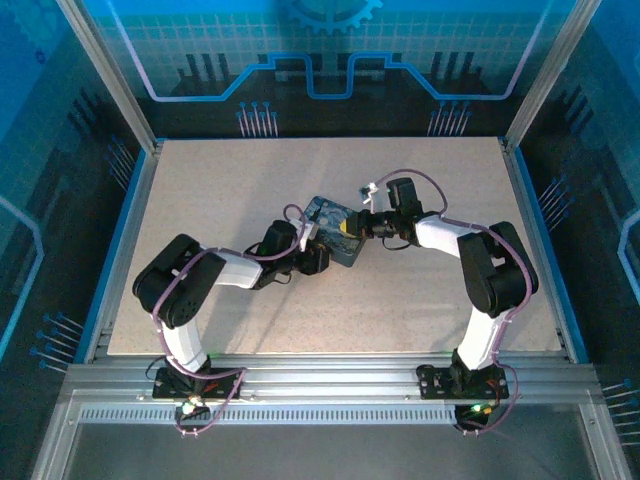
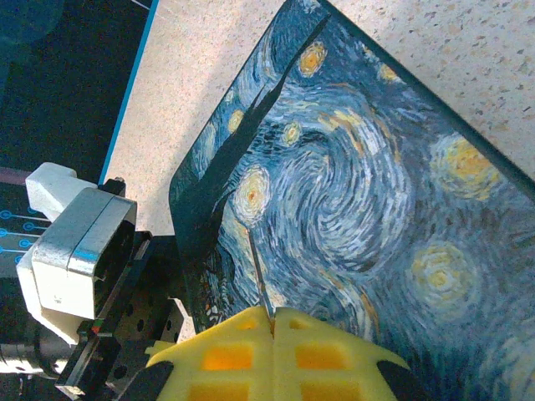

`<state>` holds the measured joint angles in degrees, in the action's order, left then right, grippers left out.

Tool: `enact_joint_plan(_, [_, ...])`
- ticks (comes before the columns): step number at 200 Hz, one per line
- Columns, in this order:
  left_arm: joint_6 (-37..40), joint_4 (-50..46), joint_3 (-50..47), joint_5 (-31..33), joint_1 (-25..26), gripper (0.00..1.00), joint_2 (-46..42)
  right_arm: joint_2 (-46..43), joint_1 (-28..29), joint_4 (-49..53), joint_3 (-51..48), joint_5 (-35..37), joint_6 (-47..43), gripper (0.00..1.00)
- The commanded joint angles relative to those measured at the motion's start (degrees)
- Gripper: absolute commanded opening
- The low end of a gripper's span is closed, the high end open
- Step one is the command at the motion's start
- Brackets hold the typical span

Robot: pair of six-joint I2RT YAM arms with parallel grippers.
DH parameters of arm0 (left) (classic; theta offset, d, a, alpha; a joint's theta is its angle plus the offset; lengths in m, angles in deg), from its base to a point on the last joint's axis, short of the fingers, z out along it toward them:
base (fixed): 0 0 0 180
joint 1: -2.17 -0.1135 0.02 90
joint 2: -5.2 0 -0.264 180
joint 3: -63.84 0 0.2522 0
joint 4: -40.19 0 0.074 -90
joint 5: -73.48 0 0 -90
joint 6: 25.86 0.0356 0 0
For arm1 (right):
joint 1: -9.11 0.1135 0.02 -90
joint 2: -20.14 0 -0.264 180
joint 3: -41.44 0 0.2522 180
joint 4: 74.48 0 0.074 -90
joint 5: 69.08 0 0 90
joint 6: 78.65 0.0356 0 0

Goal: Unlock the padlock with the key

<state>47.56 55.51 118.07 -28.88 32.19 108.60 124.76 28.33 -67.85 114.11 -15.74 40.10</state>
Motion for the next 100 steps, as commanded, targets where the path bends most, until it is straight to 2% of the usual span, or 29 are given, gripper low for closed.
enact_joint_plan(1, [-0.70,1.02,1.59,0.06,1.84,0.50,2.06,1.28,1.34,1.77,-1.43,0.85,0.53,0.00])
enact_joint_plan(100, [-1.35,-0.93,3.30,2.63,3.34,0.41,2.76,0.82,1.63,1.07,-2.11,0.92,1.14,0.00])
